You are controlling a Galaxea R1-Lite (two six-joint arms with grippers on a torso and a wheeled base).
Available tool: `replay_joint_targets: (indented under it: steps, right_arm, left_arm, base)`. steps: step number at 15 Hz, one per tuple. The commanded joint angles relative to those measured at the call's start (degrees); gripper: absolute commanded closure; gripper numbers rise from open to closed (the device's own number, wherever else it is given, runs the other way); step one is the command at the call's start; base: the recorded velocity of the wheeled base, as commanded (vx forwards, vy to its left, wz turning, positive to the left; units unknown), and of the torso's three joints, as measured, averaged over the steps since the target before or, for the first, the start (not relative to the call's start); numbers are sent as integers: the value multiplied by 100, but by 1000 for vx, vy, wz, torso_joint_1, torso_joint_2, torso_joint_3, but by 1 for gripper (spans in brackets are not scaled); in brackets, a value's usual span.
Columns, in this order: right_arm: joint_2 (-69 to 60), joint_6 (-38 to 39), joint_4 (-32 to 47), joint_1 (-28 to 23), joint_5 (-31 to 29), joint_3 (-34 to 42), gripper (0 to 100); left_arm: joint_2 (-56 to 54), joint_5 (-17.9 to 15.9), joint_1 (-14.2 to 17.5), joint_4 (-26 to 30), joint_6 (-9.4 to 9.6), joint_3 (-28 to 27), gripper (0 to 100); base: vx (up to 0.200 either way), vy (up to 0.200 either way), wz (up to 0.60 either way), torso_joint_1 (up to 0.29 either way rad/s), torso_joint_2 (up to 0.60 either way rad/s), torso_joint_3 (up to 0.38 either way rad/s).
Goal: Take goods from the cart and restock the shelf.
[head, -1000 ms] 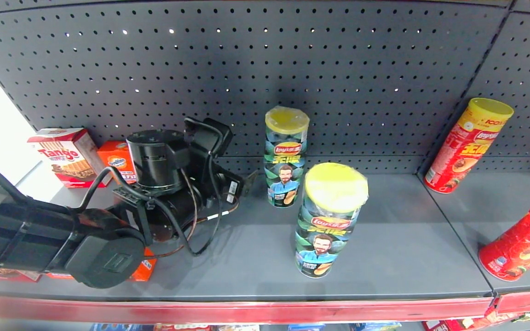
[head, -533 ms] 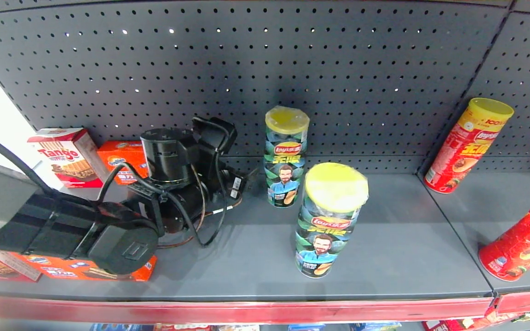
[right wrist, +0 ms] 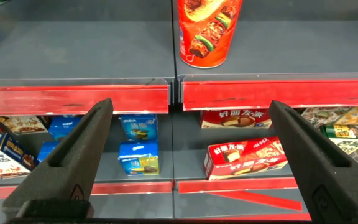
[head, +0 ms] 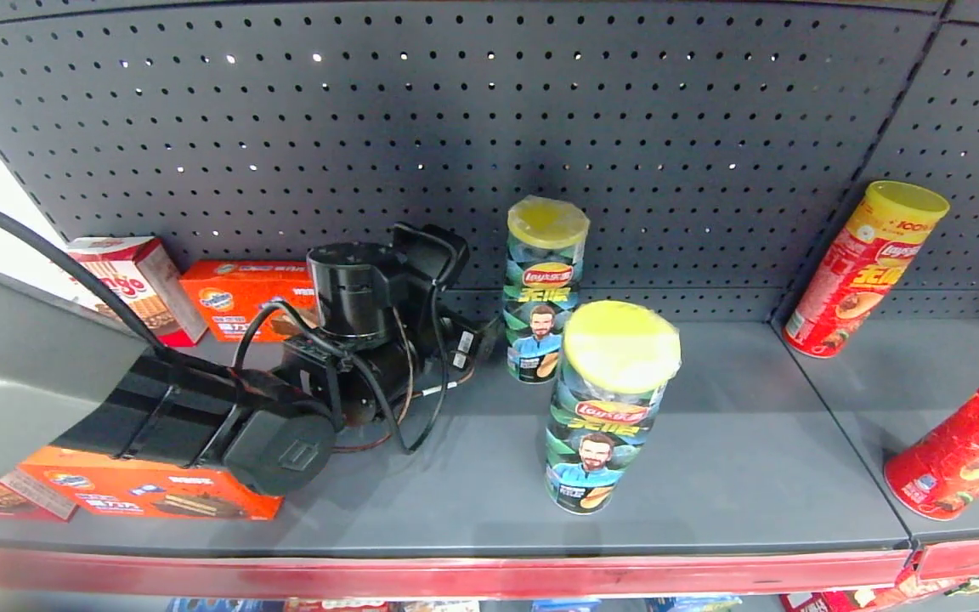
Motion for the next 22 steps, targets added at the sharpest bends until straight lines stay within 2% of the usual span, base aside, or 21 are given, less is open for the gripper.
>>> replay_joint_targets:
  steps: [1, 2, 4, 8, 9, 11, 16, 18, 19, 20, 21, 22]
  right_arm:
    - [7, -4, 0, 0, -2, 0, 0]
    - [7, -4, 0, 0, -2, 0, 0]
    - [7, -4, 0, 0, -2, 0, 0]
    - [7, -4, 0, 0, -2, 0, 0]
    - [7, -4, 0, 0, -2, 0, 0]
    - [7, -4, 0, 0, -2, 0, 0]
    - [7, -13, 0, 0, 42, 0, 0]
    - [7, 101, 0, 8, 33, 0, 0]
    - [174, 163, -26, 35, 51, -536, 0]
    - [1220, 462, 97, 52, 33, -1714, 0]
    - [1958, 787, 167, 96, 165, -2197, 0]
    - [2143, 778, 141, 263, 455, -2355, 0]
  left_arm:
    - [60, 8, -3, -7, -11, 3, 0]
    - [25, 8, -12, -16, -47, 12, 0]
    - [-221, 8, 50, -25, 6, 73, 0]
    - [-1179, 149, 129, 2, 15, 653, 0]
    - [-1671, 157, 129, -7, 15, 1110, 0]
    - [-2067, 140, 138, -51, 24, 1576, 0]
    - [-2524, 201, 146, -7, 32, 1937, 0]
    - [-2524, 237, 313, -60, 24, 2025, 0]
    - [-2515, 228, 322, -68, 15, 1998, 0]
    - [-2532, 228, 331, -68, 6, 2060, 0]
    - [-2515, 228, 331, -77, -3, 2077, 0]
    - [-2515, 228, 331, -95, 15, 2086, 0]
  base:
    - [0, 0, 0, 0, 0, 0]
    - [0, 0, 0, 0, 0, 0]
    - [0, 0, 0, 0, 0, 0]
    - [0, 0, 0, 0, 0, 0]
    - [0, 0, 0, 0, 0, 0]
    - [0, 0, 0, 0, 0, 0]
    - [0, 0, 0, 0, 0, 0]
    - [0, 0, 0, 0, 0, 0]
    - [0, 0, 0, 0, 0, 0]
    - [0, 0, 0, 0, 0, 0]
    - [0, 0, 0, 0, 0, 0]
    - [0, 0, 0, 0, 0, 0]
